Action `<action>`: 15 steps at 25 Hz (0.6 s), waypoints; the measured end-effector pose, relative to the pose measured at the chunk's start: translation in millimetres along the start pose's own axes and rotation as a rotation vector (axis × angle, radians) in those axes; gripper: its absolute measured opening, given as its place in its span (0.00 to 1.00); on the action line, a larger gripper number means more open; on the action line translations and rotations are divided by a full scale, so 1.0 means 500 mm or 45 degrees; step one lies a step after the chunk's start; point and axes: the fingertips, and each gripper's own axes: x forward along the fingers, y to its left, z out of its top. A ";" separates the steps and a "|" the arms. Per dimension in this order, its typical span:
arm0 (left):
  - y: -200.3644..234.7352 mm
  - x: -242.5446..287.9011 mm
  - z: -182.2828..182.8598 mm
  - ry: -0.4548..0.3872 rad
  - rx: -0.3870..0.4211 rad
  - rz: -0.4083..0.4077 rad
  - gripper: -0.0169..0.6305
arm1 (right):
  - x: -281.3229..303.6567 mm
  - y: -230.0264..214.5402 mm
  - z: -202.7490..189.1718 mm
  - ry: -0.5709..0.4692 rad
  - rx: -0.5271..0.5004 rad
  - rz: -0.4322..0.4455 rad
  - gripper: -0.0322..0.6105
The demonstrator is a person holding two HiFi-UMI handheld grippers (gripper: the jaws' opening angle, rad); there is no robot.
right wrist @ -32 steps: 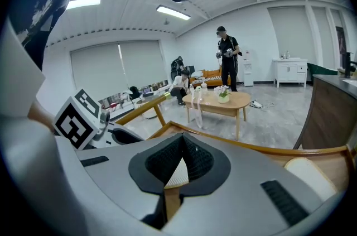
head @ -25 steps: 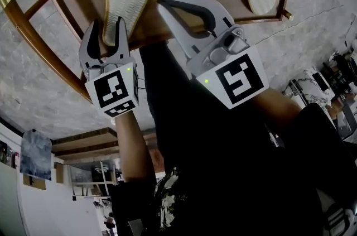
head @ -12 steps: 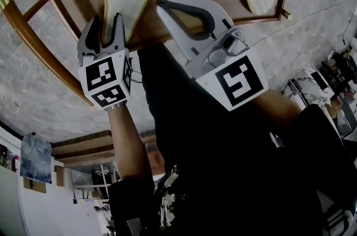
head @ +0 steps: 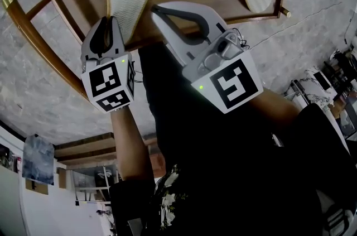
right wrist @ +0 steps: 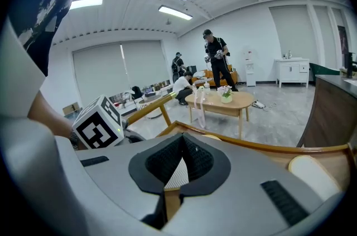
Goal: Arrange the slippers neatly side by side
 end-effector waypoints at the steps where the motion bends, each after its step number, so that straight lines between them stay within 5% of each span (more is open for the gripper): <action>1: -0.003 -0.004 0.003 -0.008 -0.004 0.006 0.10 | -0.003 -0.001 0.000 0.000 0.000 -0.001 0.05; 15: -0.047 -0.057 0.037 -0.116 -0.024 0.031 0.05 | -0.024 0.008 0.025 -0.030 -0.046 0.042 0.05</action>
